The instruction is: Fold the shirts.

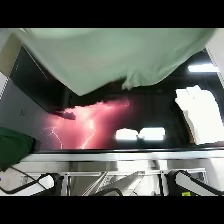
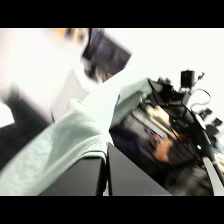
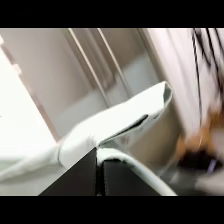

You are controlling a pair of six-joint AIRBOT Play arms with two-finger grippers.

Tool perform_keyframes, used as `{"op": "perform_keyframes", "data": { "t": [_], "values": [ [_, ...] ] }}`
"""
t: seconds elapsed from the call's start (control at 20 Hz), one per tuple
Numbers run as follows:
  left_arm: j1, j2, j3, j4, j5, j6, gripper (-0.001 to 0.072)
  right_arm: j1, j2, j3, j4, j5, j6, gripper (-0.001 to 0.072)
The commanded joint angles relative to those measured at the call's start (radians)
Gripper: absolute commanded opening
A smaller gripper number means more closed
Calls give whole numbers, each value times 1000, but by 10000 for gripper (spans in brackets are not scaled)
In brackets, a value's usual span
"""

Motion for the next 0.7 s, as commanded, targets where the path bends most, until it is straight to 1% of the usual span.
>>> {"op": "perform_keyframes", "data": {
  "t": [0.0,0.1,0.2,0.25,0.3,0.35,0.4,0.45,0.55,0.65],
  "values": [
    [170,177,192,-148,180,6,16,-89,42,381,-34,-32,47,21],
    [322,287,95,-141,207,8,16,-103,63,387,-80,-24,63,21],
    [480,367,-28,-57,178,8,16,-103,51,378,-126,3,97,21],
    [513,387,-80,9,154,7,16,-103,40,359,-126,26,101,21],
    [507,394,-134,51,150,9,15,-103,26,327,-122,60,109,21],
    [455,383,-181,88,153,31,16,-102,14,285,-122,95,109,20],
    [370,357,-217,128,153,60,16,-99,5,221,-122,123,108,21],
    [255,318,-247,193,154,78,17,-88,-5,151,-122,134,107,21],
    [-24,203,-304,436,216,89,17,0,-51,-8,-147,138,71,21],
    [-243,63,-349,713,293,86,17,134,-109,-174,-293,90,48,20]
  ]
}}
